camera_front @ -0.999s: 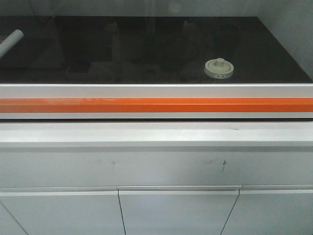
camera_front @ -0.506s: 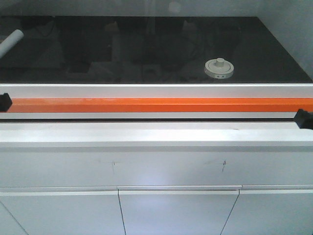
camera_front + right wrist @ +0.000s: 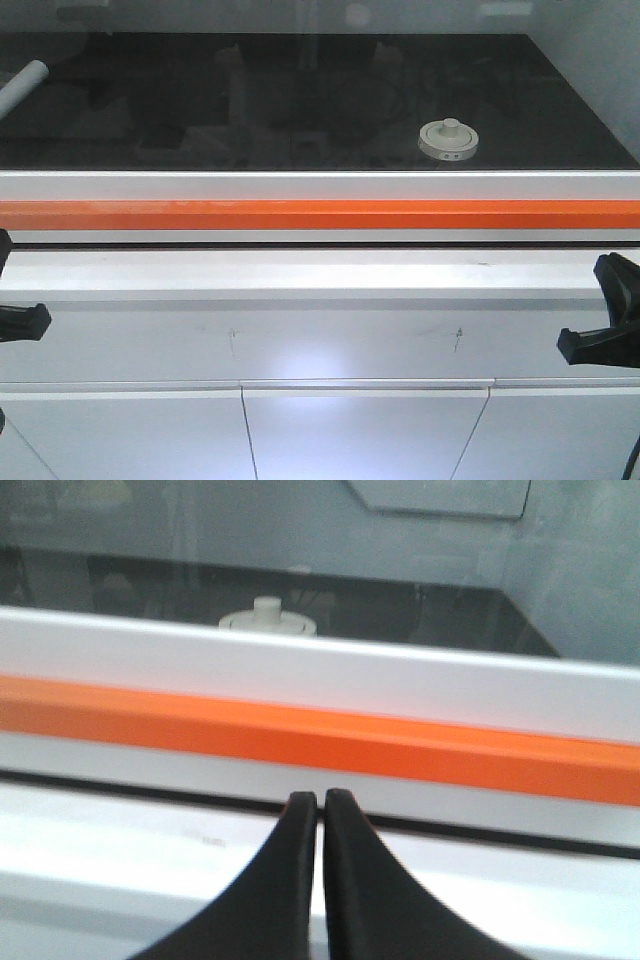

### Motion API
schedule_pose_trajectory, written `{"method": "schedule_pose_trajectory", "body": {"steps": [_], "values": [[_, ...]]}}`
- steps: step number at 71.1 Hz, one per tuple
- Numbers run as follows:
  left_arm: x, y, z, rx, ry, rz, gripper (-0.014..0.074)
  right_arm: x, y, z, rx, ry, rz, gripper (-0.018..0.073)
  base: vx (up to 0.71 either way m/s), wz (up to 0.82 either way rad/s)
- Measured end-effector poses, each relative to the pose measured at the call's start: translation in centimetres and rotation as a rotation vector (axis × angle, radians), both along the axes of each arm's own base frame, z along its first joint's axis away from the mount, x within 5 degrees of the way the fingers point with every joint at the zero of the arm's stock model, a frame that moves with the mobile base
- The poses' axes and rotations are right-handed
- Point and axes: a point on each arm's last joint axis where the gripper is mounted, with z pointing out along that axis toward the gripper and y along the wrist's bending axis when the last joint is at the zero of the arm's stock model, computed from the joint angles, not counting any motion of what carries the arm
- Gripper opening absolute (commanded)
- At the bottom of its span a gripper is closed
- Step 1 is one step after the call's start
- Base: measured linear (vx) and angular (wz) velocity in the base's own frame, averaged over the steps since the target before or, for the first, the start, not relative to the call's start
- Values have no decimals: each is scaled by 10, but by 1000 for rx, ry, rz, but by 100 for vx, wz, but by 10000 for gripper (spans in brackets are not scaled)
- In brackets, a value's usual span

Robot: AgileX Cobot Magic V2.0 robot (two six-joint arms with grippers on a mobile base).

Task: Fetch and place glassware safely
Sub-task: 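Raise both grippers up to the orange sash handle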

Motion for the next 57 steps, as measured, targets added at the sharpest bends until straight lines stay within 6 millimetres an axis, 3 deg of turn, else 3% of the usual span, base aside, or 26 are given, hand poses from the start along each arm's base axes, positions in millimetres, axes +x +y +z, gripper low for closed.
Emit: {"method": "schedule_pose_trajectory", "body": {"steps": [24,57], "values": [[3,13,0,29,-37,141,-7,23,4,-20,10,-48,55,-3,0,0],[27,11,-18,23,-106,124,-7,42,-1,-47,3,-51,2,-3,0,0]]}}
